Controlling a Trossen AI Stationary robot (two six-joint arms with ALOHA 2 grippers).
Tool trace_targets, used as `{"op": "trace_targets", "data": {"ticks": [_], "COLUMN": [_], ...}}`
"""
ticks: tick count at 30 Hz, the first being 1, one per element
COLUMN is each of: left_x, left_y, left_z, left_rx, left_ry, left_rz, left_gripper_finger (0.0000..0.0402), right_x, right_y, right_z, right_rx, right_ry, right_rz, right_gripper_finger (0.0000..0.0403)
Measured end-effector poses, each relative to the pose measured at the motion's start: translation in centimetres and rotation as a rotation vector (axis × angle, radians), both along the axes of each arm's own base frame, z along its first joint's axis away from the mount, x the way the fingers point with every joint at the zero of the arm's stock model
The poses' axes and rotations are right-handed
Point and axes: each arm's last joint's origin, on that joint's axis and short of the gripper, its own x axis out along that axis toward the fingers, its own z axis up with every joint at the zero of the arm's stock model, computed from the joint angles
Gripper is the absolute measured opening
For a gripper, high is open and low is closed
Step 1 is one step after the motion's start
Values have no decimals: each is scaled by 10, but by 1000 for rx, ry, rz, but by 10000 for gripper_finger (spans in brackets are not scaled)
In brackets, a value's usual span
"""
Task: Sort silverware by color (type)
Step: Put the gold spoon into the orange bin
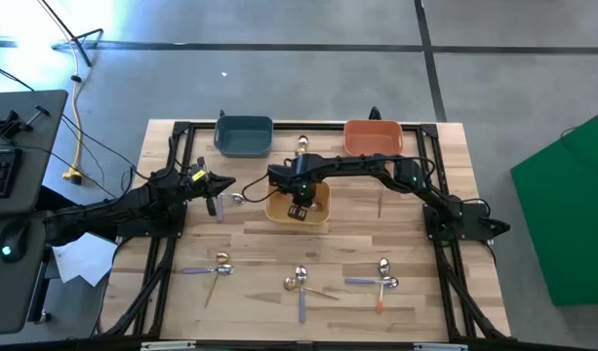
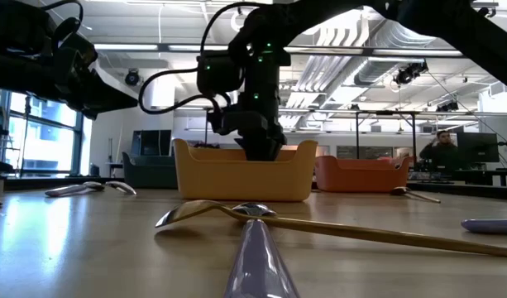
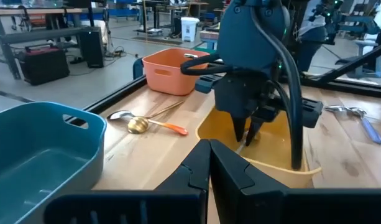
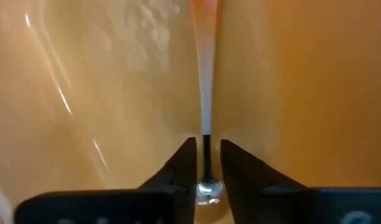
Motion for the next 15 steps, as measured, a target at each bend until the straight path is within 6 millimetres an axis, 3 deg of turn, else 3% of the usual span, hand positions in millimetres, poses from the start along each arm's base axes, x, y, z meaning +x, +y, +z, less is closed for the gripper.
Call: {"op": "trace_targets", "data": {"ticks": [4,7,12,15], "left_x": [0,0,1,2], "left_y": [0,0,0,0], "left_z": [0,0,-3,-5], "left_rx": [16,29,35,32], "left_ry": [7,14,49,65], "left_rz": [-3,-5,-16,-16], "left_gripper_finger": [0,0,0,0], "right_x": [2,4,10,13], "right_y": [1,5,21,25], "right_z": [16,32,61,66], "right_rx": [-13,-73,-245,-283], "right_ry": [-21,-30,-109,-222], "right_rz": [84,136,272,327], "right_gripper_finger": [91,89,28,7]}}
